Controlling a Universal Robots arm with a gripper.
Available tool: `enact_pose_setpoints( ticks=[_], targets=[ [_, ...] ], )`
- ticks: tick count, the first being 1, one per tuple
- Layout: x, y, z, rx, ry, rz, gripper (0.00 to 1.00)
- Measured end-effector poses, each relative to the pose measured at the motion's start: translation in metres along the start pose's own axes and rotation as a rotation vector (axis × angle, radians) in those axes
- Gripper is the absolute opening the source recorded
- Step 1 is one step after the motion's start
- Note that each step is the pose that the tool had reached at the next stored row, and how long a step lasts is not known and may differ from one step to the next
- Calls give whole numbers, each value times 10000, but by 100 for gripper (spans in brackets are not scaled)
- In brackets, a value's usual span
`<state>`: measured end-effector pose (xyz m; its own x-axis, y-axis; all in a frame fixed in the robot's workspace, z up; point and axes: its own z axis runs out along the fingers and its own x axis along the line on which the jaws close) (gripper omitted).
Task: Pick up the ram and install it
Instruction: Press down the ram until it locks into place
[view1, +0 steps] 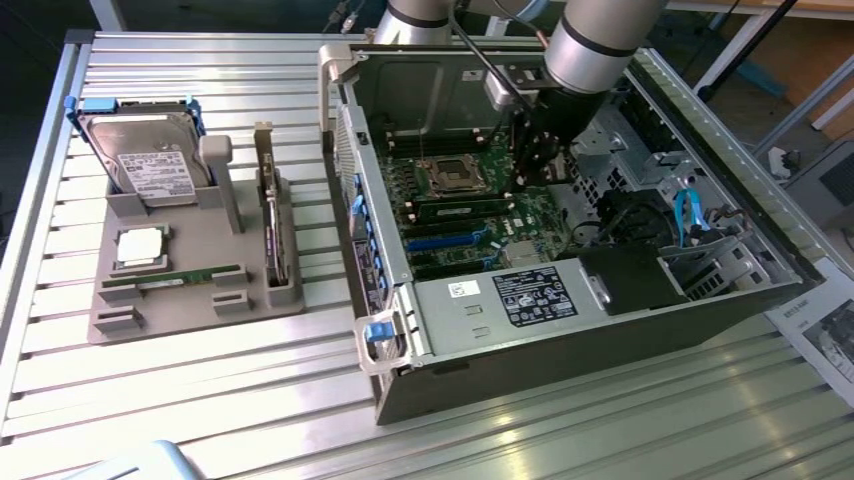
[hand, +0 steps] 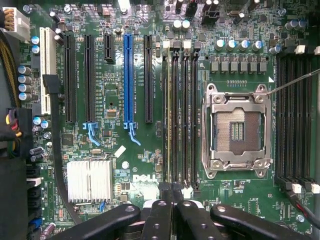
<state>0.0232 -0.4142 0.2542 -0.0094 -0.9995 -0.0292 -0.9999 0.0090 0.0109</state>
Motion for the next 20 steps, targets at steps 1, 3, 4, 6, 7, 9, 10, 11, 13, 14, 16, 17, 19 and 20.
enact_pose_setpoints(
  ticks=[1, 3, 4, 6, 7, 9, 10, 11, 13, 14, 16, 17, 19, 20],
  targets=[
    [0, 8, 0, 16, 0, -2, 10],
    [0, 35, 0, 66, -1, -10, 10],
    [1, 50, 0, 99, -1, -18, 10],
    [0, 52, 1, 104, -1, -20, 10],
    [0, 52, 1, 104, -2, -20, 10],
    [0, 52, 1, 104, -1, -20, 10],
    [0, 52, 1, 104, -1, -20, 10],
    [0, 52, 1, 104, -2, -19, 10],
    [0, 52, 1, 104, -1, -20, 10],
    [0, 52, 1, 104, -2, -20, 10],
    [0, 52, 1, 104, -2, -20, 10],
    [0, 53, 1, 104, -1, -20, 10],
    [1, 68, 1, 105, -2, -19, 10],
    [0, 83, 1, 105, -2, -20, 10]
  ],
)
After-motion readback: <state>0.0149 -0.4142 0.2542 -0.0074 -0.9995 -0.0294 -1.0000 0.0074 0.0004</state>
